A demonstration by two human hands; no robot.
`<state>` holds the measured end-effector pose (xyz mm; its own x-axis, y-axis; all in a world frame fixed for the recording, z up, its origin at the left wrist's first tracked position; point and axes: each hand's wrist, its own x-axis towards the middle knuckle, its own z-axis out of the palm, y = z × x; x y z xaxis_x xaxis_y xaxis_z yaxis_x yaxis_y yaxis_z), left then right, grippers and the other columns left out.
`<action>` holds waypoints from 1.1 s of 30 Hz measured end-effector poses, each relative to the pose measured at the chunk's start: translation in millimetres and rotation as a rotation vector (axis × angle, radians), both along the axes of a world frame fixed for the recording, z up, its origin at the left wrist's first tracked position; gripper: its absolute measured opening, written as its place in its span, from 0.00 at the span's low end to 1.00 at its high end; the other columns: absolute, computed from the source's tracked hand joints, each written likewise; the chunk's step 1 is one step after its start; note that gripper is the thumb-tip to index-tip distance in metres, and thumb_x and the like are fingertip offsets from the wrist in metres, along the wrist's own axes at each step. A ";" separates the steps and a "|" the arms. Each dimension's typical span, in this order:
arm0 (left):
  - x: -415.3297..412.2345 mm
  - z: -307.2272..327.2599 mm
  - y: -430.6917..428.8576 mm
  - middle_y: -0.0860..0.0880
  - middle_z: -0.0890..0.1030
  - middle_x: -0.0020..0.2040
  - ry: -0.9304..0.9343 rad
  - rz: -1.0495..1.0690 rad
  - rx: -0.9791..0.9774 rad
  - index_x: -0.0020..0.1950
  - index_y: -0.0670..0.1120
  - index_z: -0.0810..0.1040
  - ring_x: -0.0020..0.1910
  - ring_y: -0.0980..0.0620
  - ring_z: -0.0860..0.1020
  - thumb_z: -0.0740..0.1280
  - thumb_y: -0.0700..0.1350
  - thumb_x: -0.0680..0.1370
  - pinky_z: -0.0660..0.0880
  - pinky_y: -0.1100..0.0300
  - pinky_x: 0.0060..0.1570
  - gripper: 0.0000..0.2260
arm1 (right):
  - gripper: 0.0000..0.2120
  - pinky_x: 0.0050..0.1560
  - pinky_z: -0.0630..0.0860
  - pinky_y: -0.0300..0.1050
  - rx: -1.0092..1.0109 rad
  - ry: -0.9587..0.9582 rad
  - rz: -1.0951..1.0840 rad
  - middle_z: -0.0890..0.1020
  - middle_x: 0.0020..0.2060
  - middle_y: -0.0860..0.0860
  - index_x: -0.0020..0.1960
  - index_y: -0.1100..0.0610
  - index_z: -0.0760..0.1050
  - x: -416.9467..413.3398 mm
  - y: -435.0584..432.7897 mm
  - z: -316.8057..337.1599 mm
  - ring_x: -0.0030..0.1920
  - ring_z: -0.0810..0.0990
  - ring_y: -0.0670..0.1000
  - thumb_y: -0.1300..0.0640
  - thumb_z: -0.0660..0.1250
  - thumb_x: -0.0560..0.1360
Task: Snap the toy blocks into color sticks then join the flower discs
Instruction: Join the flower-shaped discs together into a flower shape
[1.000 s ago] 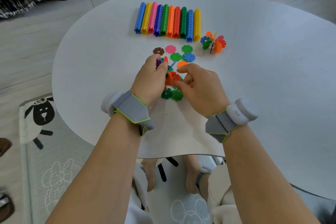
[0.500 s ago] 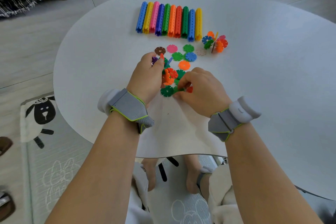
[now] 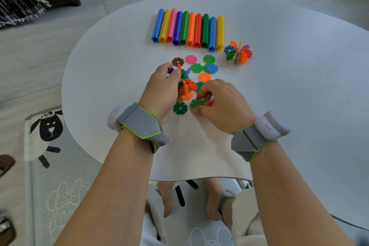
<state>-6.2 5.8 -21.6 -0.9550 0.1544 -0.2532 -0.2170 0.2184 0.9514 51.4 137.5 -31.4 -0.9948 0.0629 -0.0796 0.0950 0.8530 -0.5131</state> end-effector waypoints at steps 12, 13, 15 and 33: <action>10.1 17.4 -0.4 0.47 0.76 0.35 -0.137 0.002 0.251 0.51 0.49 0.72 0.28 0.52 0.76 0.55 0.41 0.81 0.74 0.62 0.26 0.07 | 0.12 0.39 0.79 0.40 -0.557 0.189 -0.286 0.82 0.34 0.49 0.39 0.51 0.73 2.6 -1.1 9.5 0.33 0.83 0.42 0.66 0.69 0.73; 9.9 17.1 -0.4 0.47 0.76 0.36 -0.142 -0.021 0.241 0.52 0.49 0.72 0.28 0.52 0.76 0.55 0.41 0.81 0.74 0.62 0.26 0.07 | 0.12 0.39 0.79 0.39 -0.588 0.206 -0.291 0.83 0.35 0.50 0.39 0.51 0.73 1.9 -1.2 10.6 0.34 0.83 0.43 0.66 0.68 0.73; 11.1 16.2 0.1 0.46 0.76 0.38 -0.133 -0.053 0.229 0.51 0.50 0.72 0.28 0.53 0.76 0.56 0.43 0.81 0.73 0.62 0.26 0.06 | 0.11 0.40 0.80 0.40 -0.638 0.218 -0.280 0.83 0.36 0.52 0.40 0.52 0.74 1.2 -2.4 12.2 0.36 0.84 0.45 0.67 0.68 0.73; 8.4 18.3 3.5 0.53 0.74 0.22 -0.150 0.044 0.335 0.47 0.47 0.71 0.21 0.55 0.69 0.56 0.44 0.81 0.61 0.66 0.23 0.06 | 0.10 0.43 0.82 0.46 -0.730 0.295 -0.292 0.82 0.34 0.51 0.41 0.52 0.77 3.1 -6.4 12.2 0.36 0.84 0.50 0.67 0.68 0.74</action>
<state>2.2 9.3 -3.4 -0.9185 0.2124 -0.3337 -0.3621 -0.1119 0.9254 54.5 131.2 -19.1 -0.9329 0.3550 0.0610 0.0354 0.2591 -0.9652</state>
